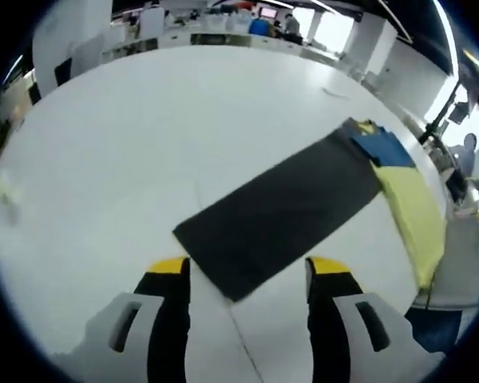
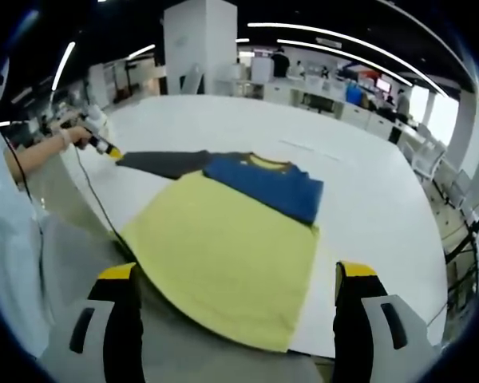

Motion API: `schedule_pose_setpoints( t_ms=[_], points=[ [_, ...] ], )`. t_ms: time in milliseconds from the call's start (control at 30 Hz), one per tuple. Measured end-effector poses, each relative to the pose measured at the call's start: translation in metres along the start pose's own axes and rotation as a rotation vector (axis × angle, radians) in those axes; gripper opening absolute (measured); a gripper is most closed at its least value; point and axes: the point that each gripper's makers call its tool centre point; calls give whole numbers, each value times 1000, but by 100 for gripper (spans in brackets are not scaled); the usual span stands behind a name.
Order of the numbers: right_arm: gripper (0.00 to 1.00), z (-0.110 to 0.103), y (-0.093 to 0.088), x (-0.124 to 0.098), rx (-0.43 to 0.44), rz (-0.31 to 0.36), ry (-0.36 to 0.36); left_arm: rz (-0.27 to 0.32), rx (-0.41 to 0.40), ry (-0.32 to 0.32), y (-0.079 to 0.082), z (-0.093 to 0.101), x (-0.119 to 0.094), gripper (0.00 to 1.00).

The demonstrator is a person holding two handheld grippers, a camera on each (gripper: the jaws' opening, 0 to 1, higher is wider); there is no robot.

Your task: Fold the garment on the visible template until the final outline fits inside the template.

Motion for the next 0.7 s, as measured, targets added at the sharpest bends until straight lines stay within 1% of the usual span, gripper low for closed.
schedule_pose_setpoints(
  t_ms=[133,200,333,400,433,467,500,567,600,700],
  points=[
    [100,1,-1,-1,-1,-4,-1,16,-27,12,2,-5,0,46],
    [100,1,-1,0,-1,-6,1,39,-28,44,6,-12,0,44],
    [100,0,-1,0,-9,-8,7,26,-46,36,6,-16,2,35],
    [100,0,0,0,-9,-6,9,16,-37,56,5,-19,2,30],
    [100,0,0,0,-10,-5,8,33,-13,93,9,-24,1,26],
    [100,0,0,0,-9,-5,8,33,-17,88,9,-24,2,22],
    [100,0,0,0,-8,-5,9,27,-39,69,8,-22,2,20],
    [100,0,0,0,-7,-6,8,27,-40,63,9,-22,3,19],
    [100,0,-1,0,-7,-7,7,21,-44,77,8,-26,4,19],
    [100,0,-2,0,-5,-9,7,-3,-54,87,4,-29,6,21]
  ],
)
Point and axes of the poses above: the point that each gripper's makers call its tool centre point, and the gripper's own axes: x roughly forward along the fingers, z roughly to its right, y roughly out of its top, and after that the axes turned 13 degrees about -z, right-handed
